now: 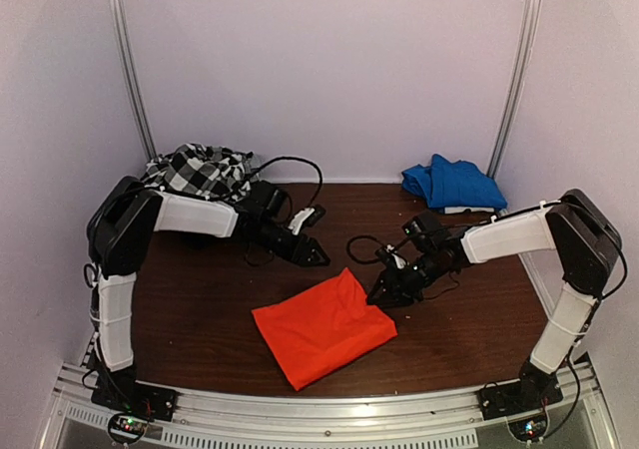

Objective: Fold and stack the mixed laundry pile
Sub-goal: Smooth out the square-folded T-shirt at the center of the board.

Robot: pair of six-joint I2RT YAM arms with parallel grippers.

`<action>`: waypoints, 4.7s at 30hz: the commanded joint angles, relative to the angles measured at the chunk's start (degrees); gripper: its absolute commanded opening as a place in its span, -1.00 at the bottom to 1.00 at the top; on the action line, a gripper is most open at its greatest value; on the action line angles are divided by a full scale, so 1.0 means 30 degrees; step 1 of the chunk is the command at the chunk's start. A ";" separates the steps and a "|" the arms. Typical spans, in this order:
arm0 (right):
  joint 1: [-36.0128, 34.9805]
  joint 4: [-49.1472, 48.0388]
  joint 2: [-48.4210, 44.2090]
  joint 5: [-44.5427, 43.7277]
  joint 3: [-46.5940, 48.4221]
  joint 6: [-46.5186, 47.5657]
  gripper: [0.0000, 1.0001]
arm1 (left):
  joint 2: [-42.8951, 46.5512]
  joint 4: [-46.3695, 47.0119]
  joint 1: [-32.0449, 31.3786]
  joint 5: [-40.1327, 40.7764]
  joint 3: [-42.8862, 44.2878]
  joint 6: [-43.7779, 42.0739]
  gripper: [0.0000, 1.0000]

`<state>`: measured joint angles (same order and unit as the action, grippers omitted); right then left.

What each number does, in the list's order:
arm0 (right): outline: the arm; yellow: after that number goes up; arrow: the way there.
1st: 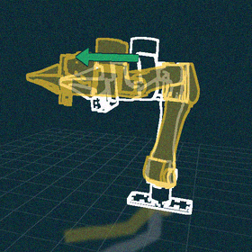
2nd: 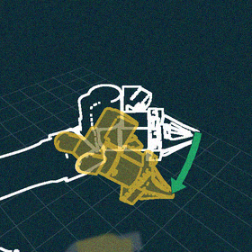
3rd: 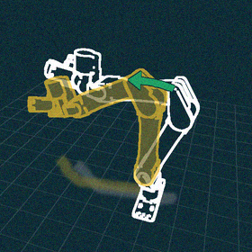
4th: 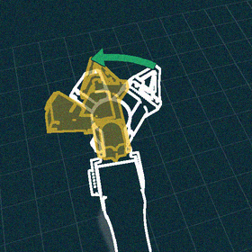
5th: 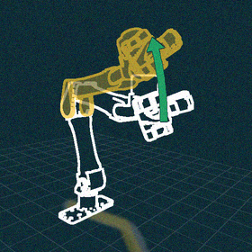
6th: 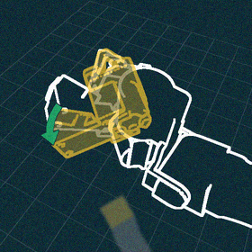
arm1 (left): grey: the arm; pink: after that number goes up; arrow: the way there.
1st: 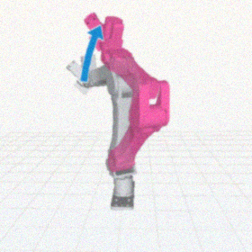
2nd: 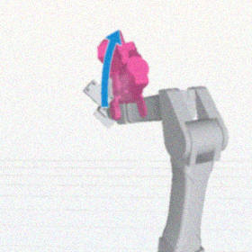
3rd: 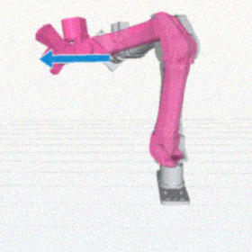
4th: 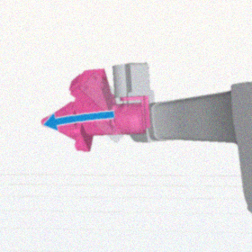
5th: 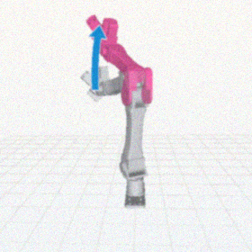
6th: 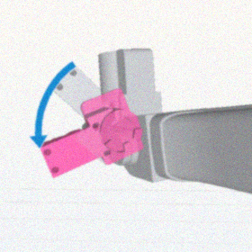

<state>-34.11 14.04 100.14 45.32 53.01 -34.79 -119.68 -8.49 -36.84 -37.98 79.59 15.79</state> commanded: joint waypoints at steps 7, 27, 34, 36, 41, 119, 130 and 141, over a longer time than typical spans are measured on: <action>0.0043 -0.0527 -0.0824 0.0201 -0.1118 -0.0268 -0.47 | -0.2525 0.1937 -0.1401 -0.3031 0.1078 0.0415 -0.15; -0.0157 -0.0915 -0.1113 0.0063 -0.1409 -0.1027 -0.96 | -0.3835 -0.0826 0.0498 -0.2043 0.4030 0.1713 -0.25; -0.0148 0.3237 -0.3386 -0.2487 0.0039 0.0324 0.13 | 0.1018 -0.3974 0.1817 0.0128 0.2096 0.0693 0.01; -0.0166 0.4173 -0.4164 -0.3060 0.0936 0.0888 0.20 | 0.2953 -0.4877 0.1821 0.0385 0.0283 0.0305 0.01; -0.0790 0.4980 -0.3544 -0.2689 0.3423 0.2079 0.12 | 0.7999 -0.4946 0.1323 0.0058 -0.5442 0.1051 -0.07; -0.6367 -2.2494 -0.0980 -0.6686 -1.1463 -1.7462 1.00 | 0.3015 1.0308 -0.2633 -0.4522 -1.1763 1.1150 0.95; -0.4920 -1.6091 -0.5436 -0.5721 -1.1237 -1.4251 1.00 | 0.8891 0.5283 -0.1098 -0.4094 -1.2844 0.8625 0.95; -0.0784 -1.1050 -0.4340 -0.2834 -0.3581 -0.8942 1.00 | 0.4569 0.2088 0.0414 -0.3794 -0.4105 0.6739 0.95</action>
<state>-39.64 -23.42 79.59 31.86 38.50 -67.70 -99.02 1.21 -35.51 -50.89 60.84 39.11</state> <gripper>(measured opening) 0.993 0.976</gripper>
